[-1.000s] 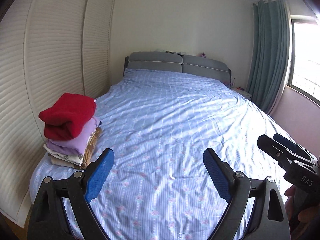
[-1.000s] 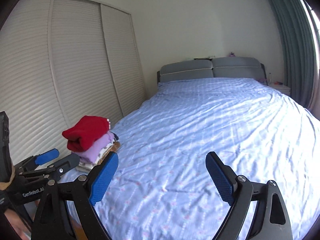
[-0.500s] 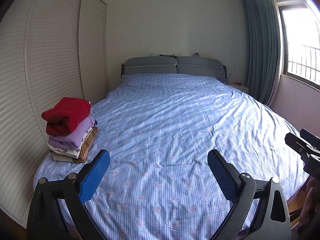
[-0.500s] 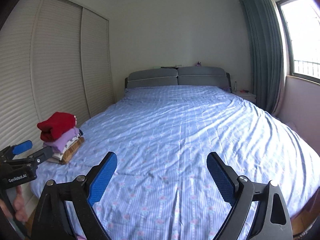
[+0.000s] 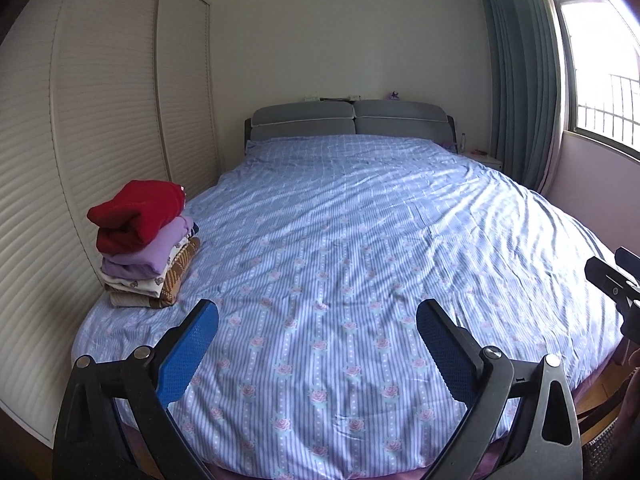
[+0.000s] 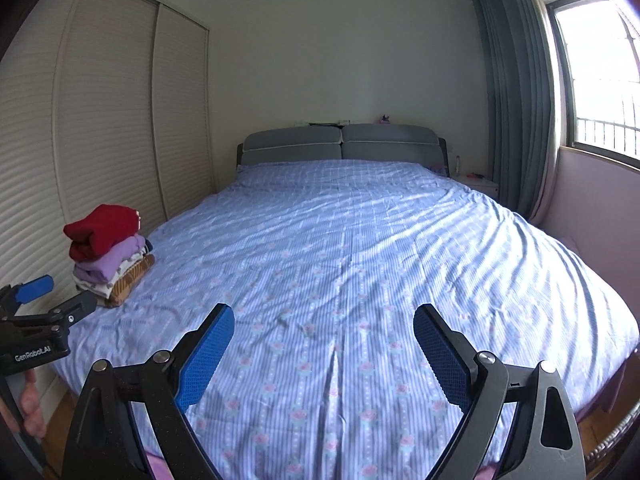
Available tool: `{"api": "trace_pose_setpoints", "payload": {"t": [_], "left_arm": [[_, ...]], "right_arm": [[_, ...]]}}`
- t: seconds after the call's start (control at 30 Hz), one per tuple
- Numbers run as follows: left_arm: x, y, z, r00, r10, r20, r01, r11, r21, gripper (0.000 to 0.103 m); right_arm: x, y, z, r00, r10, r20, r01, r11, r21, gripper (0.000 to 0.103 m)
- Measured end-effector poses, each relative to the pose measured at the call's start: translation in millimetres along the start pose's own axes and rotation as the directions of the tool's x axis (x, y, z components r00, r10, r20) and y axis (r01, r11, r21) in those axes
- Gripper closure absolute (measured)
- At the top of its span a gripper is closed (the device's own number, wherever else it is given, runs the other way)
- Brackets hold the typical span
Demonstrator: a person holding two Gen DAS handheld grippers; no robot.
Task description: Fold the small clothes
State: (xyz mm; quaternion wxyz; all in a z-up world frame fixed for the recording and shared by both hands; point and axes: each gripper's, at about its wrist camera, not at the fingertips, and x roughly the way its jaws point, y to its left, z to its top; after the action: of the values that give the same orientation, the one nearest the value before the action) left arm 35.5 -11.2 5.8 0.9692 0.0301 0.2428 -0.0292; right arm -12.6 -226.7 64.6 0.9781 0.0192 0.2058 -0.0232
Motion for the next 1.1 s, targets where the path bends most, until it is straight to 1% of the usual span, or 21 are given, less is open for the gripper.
{"api": "trace_pose_setpoints", "payload": {"t": [0.23,1.1], "left_arm": [[-1.2,3.2,-0.4,1.0,0.007,0.009,-0.007,1.0,-0.003,0.002],[1.8,5.5,-2.6,1.0,0.004,-0.001,-0.004,1.0,-0.006,0.002]], "right_arm": [[0.0,2.3,-1.6,1.0,-0.001,-0.004,0.001,1.0,-0.004,0.011],[2.5,1.3,-3.2,1.0,0.001,-0.011,-0.001,1.0,0.0,0.011]]}}
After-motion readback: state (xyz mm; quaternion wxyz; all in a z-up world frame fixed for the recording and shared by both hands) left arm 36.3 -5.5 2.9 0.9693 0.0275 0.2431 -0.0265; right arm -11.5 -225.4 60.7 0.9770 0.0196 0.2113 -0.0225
